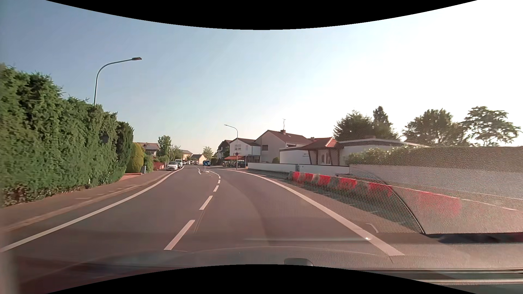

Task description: Follow the waypoints while adhering to traffic rules and regulations

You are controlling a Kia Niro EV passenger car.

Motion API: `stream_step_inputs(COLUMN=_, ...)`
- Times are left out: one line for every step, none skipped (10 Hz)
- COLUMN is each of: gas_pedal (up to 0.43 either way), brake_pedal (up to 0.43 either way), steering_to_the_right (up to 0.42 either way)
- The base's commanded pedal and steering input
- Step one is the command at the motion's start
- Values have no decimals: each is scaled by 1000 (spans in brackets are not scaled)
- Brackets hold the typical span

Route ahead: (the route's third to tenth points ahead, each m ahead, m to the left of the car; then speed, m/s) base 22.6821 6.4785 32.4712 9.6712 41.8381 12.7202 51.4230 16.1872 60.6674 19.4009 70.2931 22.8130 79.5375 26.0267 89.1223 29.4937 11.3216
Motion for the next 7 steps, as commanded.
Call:
stream_step_inputs(gas_pedal=28, brake_pedal=0, steering_to_the_right=-72)
stream_step_inputs(gas_pedal=39, brake_pedal=0, steering_to_the_right=-70)
stream_step_inputs(gas_pedal=39, brake_pedal=0, steering_to_the_right=-68)
stream_step_inputs(gas_pedal=39, brake_pedal=0, steering_to_the_right=-66)
stream_step_inputs(gas_pedal=39, brake_pedal=0, steering_to_the_right=-65)
stream_step_inputs(gas_pedal=39, brake_pedal=0, steering_to_the_right=-63)
stream_step_inputs(gas_pedal=39, brake_pedal=0, steering_to_the_right=-62)
